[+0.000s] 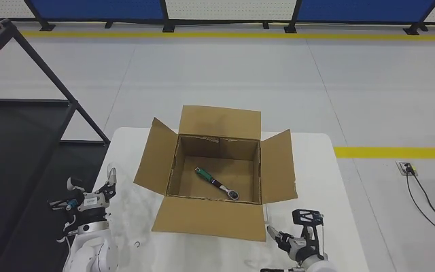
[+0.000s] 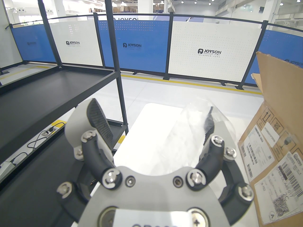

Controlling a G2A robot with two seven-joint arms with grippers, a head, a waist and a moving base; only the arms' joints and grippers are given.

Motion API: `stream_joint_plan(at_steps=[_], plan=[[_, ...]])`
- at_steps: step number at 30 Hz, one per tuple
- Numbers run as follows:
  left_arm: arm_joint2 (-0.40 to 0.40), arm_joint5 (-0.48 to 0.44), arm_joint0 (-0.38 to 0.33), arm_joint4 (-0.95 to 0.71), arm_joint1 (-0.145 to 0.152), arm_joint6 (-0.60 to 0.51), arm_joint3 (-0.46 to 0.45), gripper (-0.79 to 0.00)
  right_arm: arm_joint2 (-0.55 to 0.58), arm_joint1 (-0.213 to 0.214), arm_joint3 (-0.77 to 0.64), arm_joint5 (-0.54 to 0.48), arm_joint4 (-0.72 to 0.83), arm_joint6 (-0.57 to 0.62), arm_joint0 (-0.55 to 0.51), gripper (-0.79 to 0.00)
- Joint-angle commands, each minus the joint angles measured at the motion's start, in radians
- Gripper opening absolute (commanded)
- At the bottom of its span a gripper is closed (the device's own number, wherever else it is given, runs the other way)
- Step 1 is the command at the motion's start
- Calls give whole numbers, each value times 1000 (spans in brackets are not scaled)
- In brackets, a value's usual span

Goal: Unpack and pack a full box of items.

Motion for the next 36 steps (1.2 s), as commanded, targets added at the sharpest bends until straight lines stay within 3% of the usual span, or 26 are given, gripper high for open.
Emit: stream_joint_plan(at_steps=[1, 13, 28, 31, 36], plan=[[0, 0, 0, 0, 0, 0, 0, 0, -12, 1, 15, -32, -4, -4, 3, 0], [0, 0, 0, 0, 0, 0, 0, 0, -86, 0, 230, -196, -37, -196, 87, 0], [0, 0, 0, 0, 0, 0, 0, 0, -163, -6, 334, -196, -169, -177, 193, 0], [0, 0, 0, 0, 0, 0, 0, 0, -175, -8, 338, -181, -186, -174, 205, -126], [0, 0, 0, 0, 0, 0, 0, 0, -179, -10, 348, -170, -201, -170, 216, -268]])
